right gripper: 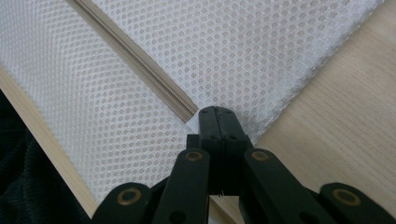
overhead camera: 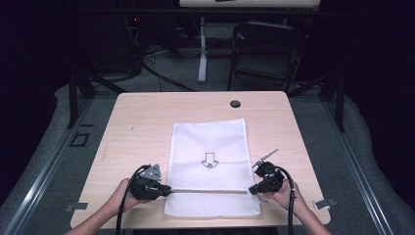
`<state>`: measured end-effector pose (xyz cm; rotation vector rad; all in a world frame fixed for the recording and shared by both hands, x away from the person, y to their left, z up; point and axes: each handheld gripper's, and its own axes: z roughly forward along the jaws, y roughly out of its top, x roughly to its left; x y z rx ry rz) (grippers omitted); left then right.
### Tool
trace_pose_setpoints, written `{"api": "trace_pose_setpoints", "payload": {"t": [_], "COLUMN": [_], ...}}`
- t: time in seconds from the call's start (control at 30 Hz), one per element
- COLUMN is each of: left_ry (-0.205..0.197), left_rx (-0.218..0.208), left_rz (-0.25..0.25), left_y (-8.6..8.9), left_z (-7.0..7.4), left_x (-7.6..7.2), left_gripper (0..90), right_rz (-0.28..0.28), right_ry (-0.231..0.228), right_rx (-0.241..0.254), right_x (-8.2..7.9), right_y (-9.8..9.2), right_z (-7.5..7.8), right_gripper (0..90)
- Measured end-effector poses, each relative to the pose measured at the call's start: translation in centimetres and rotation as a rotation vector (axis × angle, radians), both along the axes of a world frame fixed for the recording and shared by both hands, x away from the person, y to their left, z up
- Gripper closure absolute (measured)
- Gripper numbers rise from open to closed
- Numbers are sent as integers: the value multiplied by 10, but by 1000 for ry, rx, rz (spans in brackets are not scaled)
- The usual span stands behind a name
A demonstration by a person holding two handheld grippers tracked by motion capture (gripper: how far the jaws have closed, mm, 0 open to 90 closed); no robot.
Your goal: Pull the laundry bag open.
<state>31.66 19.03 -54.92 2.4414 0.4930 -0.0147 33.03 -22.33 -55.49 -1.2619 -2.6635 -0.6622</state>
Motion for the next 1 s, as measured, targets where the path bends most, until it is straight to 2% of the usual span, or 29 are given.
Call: {"api": "trace_pose_setpoints", "payload": {"t": [0.13, 0.2, 0.3, 0.4, 0.53, 0.6, 0.67, 0.83, 0.9, 0.93, 1.0], "left_ry": [-7, 3, -1, 2, -5, 18, 7, 24, 32, 32, 48], "left_rx": [16, 4, 24, 20, 55, 20, 39, 35, 34, 32, 24], "left_rz": [11, 17, 27, 32, 49, 67, 61, 60, 60, 55, 65], "left_y": [6, 10, 13, 17, 22, 28, 25, 26, 26, 27, 27], "left_z": [0, -1, -2, -4, -6, -8, -9, -9, -10, -10, -10], "left_x": [-1, 0, -1, -2, -3, -2, -4, -3, -2, -2, -1], "left_gripper": [822, 822, 822, 822, 822, 822, 822, 822, 820, 819, 816], "right_rz": [2, 1, 2, 3, 13, 14, 17, 20, 18, -2, 42], "right_ry": [-2, -3, -2, -4, -5, -3, -5, -16, -13, -24, -46], "right_rx": [-1, -1, -1, -4, -14, -10, -16, -23, -8, 12, -32], "right_x": [0, 0, 0, 0, 0, 0, 0, -1, -2, -3, -3], "right_y": [0, 0, 0, 0, 0, 0, 0, 1, 1, 1, 2], "right_z": [0, 0, 0, 0, 1, 1, 1, 1, 1, 0, 1], "right_gripper": [900, 900, 900, 900, 900, 900, 900, 900, 900, 900, 900]}}
